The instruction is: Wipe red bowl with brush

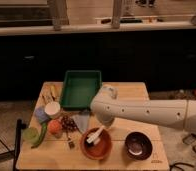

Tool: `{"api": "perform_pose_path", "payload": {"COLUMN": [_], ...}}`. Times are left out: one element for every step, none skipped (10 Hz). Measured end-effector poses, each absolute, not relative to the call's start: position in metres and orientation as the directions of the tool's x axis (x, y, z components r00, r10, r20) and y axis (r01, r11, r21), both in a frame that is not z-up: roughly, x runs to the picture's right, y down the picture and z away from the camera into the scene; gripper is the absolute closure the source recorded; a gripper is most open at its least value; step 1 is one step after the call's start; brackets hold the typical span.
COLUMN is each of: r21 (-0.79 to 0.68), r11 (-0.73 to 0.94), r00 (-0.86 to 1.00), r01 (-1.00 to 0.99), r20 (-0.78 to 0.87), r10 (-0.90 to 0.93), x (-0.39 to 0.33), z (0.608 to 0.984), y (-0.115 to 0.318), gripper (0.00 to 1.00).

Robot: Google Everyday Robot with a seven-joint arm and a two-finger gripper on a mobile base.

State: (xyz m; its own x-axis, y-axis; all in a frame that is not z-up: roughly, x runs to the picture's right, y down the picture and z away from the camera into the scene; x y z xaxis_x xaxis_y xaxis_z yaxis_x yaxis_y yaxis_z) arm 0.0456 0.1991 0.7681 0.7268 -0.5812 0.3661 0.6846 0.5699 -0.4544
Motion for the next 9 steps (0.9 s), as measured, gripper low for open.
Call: {"api": "perform_pose_path", "payload": {"r21": [-0.441, -0.433, -0.436, -0.441, -0.451, -0.462, -0.480, -0.487, -0.487], "r11": [0.546, 0.537, 0.528, 0.524, 0.526, 0.530, 0.547, 0.561, 0.579], "r00": [0.700, 0.688, 0.682, 0.683, 0.690, 0.700, 0.724, 0.739, 0.752], "r01": [0.713, 0.724, 0.729, 0.729, 0.721, 0.711, 0.686, 0.670, 0.654], "r20": [0.387, 0.397, 0.403, 0.407, 0.403, 0.395, 0.374, 0.357, 0.336], "r10": [-0.601, -0.608, -0.610, -0.607, -0.602, -0.595, -0.580, -0.572, -0.567], "x": [0.039, 0.038, 0.042, 0.052, 0.066, 0.079, 0.098, 0.106, 0.112], "z": [0.763, 0.758, 0.753, 0.748, 0.747, 0.748, 0.752, 0.756, 0.760], "y": [0.208, 0.215, 0.223, 0.233, 0.236, 0.237, 0.234, 0.227, 0.214], "gripper": [1.00, 1.00, 1.00, 1.00, 1.00, 1.00, 1.00, 1.00, 1.00]}}
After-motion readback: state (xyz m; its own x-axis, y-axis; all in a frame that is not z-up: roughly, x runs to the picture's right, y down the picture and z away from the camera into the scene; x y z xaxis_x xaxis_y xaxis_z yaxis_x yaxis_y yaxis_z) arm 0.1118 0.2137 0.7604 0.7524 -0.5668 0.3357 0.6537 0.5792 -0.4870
